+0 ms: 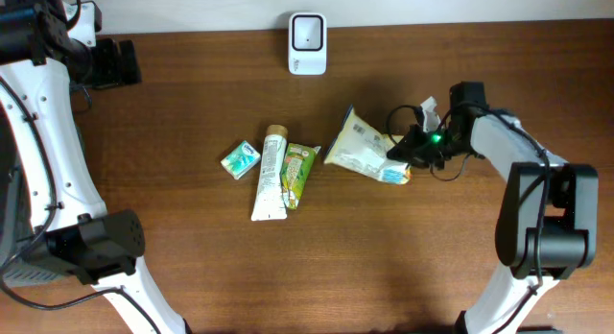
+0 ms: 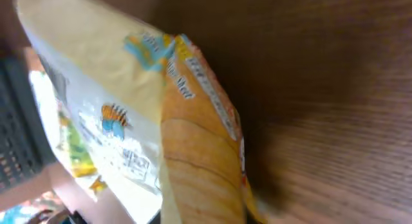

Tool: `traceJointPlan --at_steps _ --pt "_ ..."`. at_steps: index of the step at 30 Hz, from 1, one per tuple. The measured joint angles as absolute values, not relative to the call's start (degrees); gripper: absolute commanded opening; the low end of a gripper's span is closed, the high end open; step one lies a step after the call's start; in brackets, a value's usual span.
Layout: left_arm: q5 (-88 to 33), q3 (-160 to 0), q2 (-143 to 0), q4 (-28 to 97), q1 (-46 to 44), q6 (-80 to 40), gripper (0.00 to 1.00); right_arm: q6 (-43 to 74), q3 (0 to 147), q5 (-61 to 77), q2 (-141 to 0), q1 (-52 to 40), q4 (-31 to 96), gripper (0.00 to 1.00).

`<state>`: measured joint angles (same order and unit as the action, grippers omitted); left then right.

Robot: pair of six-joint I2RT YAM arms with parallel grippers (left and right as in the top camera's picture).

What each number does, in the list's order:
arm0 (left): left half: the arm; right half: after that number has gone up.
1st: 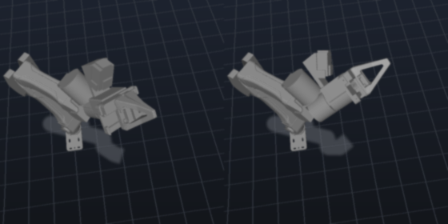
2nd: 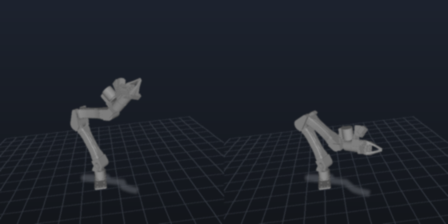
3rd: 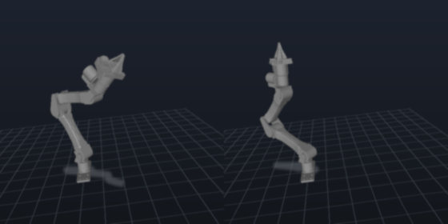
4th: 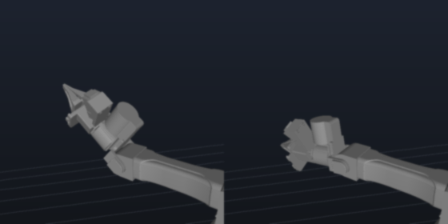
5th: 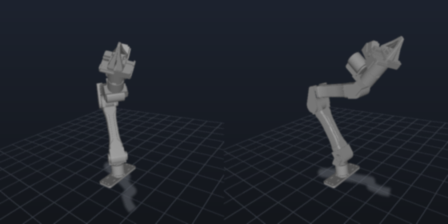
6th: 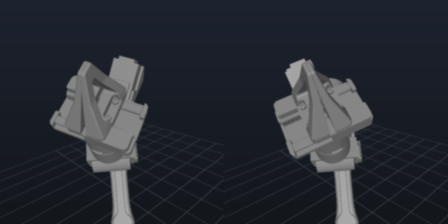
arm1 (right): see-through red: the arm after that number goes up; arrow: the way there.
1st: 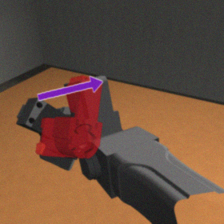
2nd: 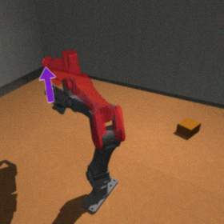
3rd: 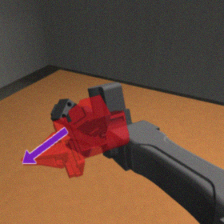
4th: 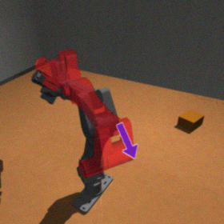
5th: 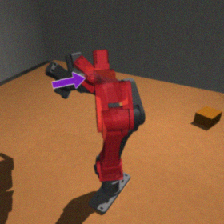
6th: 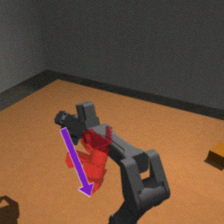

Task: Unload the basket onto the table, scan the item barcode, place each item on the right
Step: 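Lift the snack bag and hold it in front of the scanner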

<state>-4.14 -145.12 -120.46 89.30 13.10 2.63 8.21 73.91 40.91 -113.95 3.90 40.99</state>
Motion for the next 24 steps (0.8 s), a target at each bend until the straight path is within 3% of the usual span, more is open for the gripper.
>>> traceJointPlan --at_steps 4,11,20,22,24 --pt "-4.16 -145.12 -120.46 89.30 13.10 2.63 0.99 -3.57 83.40 47.46 -111.57 3.92 54.65 0.04" --pt "-4.14 -145.12 -120.46 89.32 13.10 2.63 0.99 -11.62 93.43 58.76 -104.49 3.92 60.93 0.04" --pt "-4.14 -145.12 -120.46 89.34 13.10 2.63 0.99 -10.90 93.54 61.01 -100.66 3.86 64.36 0.04" --pt "-4.14 -145.12 -120.44 89.32 13.10 2.63 0.99 -7.68 93.89 57.41 -100.66 2.94 64.31 0.04" --pt "-4.14 -145.12 -120.46 89.32 13.10 2.63 0.99 -2.48 97.27 44.64 -100.66 -1.98 63.72 0.04"
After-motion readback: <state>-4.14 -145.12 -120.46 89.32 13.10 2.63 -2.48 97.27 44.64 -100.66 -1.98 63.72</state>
